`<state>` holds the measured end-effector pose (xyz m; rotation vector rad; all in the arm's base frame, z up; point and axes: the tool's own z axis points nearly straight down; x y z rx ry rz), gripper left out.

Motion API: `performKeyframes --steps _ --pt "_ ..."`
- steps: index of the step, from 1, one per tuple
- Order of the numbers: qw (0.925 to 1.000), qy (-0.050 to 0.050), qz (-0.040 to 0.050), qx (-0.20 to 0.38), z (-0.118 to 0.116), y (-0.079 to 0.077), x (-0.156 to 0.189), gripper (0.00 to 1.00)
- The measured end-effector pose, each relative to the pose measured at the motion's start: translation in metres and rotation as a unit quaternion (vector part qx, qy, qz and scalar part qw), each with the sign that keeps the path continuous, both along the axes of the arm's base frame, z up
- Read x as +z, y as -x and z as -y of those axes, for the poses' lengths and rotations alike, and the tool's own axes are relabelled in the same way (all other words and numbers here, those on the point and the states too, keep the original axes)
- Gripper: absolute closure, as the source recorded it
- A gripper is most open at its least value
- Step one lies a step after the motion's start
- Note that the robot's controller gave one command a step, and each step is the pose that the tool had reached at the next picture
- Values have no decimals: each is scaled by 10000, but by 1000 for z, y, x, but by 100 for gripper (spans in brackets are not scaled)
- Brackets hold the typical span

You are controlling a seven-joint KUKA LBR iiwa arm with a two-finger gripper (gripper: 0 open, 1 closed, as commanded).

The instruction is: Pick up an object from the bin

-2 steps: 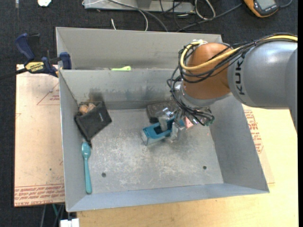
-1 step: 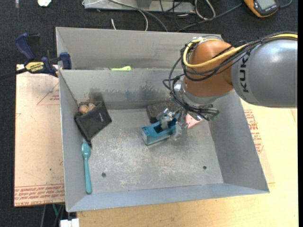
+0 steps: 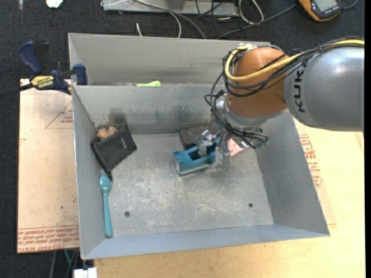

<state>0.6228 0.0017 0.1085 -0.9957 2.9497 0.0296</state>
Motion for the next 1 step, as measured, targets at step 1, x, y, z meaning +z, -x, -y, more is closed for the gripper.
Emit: performKeyframes --steps 1 --pt "10000 0 5 44 14 30 23 100"
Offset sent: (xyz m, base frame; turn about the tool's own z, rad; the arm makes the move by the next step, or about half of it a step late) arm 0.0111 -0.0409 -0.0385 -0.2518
